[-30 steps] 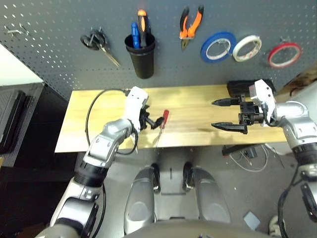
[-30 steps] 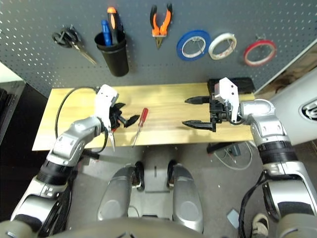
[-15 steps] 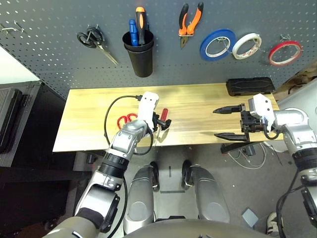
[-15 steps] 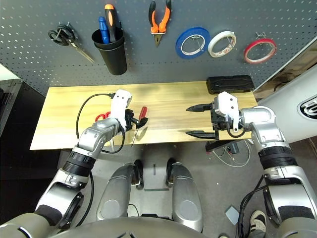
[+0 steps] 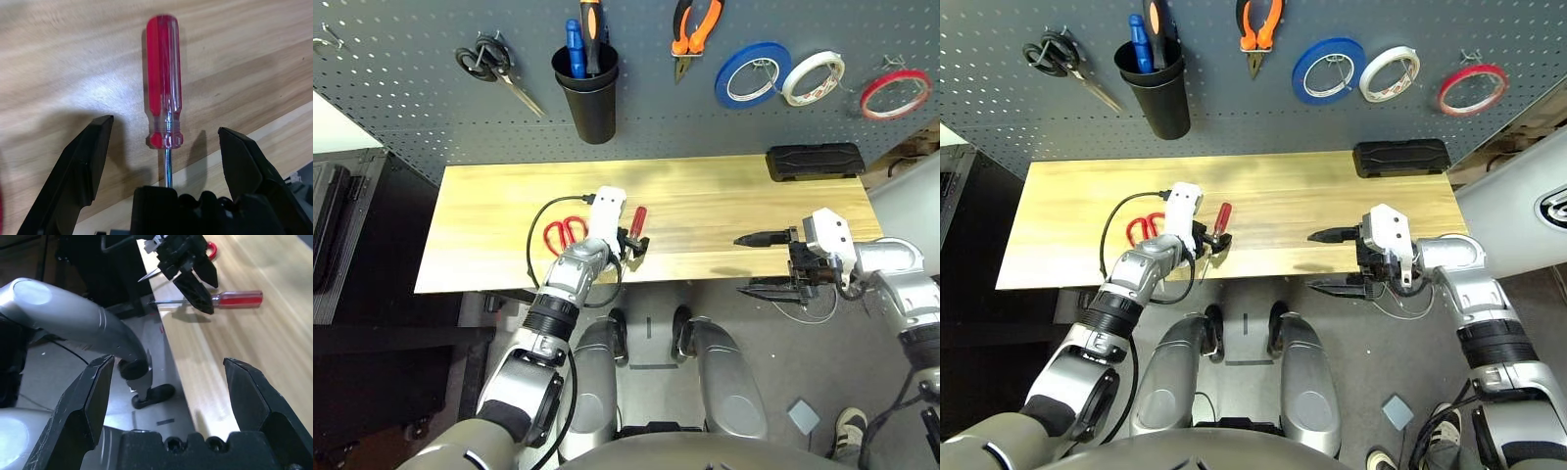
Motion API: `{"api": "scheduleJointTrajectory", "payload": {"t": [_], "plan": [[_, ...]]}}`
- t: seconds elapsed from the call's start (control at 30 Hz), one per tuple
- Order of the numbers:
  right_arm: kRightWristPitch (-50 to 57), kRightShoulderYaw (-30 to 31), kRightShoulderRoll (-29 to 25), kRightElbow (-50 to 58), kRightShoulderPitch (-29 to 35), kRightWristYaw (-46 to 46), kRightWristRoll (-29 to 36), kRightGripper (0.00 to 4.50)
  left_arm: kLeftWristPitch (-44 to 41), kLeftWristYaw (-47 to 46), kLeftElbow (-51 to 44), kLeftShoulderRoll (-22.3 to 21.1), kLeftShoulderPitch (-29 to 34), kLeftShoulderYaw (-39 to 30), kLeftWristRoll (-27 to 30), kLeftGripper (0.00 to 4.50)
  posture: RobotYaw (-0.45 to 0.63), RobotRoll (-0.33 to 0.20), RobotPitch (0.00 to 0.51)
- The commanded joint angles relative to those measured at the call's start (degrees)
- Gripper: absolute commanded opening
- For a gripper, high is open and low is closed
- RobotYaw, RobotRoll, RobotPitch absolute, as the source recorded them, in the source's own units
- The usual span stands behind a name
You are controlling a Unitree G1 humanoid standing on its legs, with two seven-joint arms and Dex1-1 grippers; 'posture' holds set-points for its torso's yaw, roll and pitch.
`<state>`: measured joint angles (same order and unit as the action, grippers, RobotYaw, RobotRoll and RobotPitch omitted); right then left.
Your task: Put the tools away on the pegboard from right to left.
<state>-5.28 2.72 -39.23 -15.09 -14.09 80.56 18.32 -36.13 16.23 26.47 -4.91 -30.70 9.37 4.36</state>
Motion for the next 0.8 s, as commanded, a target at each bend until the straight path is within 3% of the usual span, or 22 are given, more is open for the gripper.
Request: {"api": "scheduleJointTrajectory", "payload": {"t": [0.03,0.1,0.2,0.33,0.47,0.8], "plan": [[1.0,-0.9,-0.9,2.1,1.9,-0.6,0.8,4.48,1.5,-0.9,4.6,1.5,-0.2,-0.4,-0.9,4.5,-0.16,0.0,0.386],[1.5,-1.0,-1.0,2.6,2.2,-1.0,1.0,4.48,3.3,-1.8,7.3,2.0,-1.1,-0.5,-1.5,4.5,-0.17,0.0,0.385],[2.0,-1.1,-1.0,3.3,2.6,-1.5,1.1,4.5,5.8,-3.1,11.5,3.0,-2.5,-1.6,-1.5,3.9,-0.18,0.0,0.378],[2.5,-1.3,-1.1,3.8,2.7,-1.9,1.2,4.5,6.5,-3.2,12.7,3.2,-3.0,-2.1,-1.8,2.4,-0.18,0.0,0.363],[2.1,-1.2,-0.8,2.0,0.9,-2.1,0.7,4.5,4.8,-2.4,5.4,1.5,-0.9,-2.5,-1.6,0.95,-0.16,0.0,0.346],[-1.8,0.8,2.4,-8.3,-7.3,-0.1,-1.1,4.5,-9.8,0.1,-26.9,-4.9,7.5,-3.1,0.8,0.83,-0.04,0.0,0.304]]}}
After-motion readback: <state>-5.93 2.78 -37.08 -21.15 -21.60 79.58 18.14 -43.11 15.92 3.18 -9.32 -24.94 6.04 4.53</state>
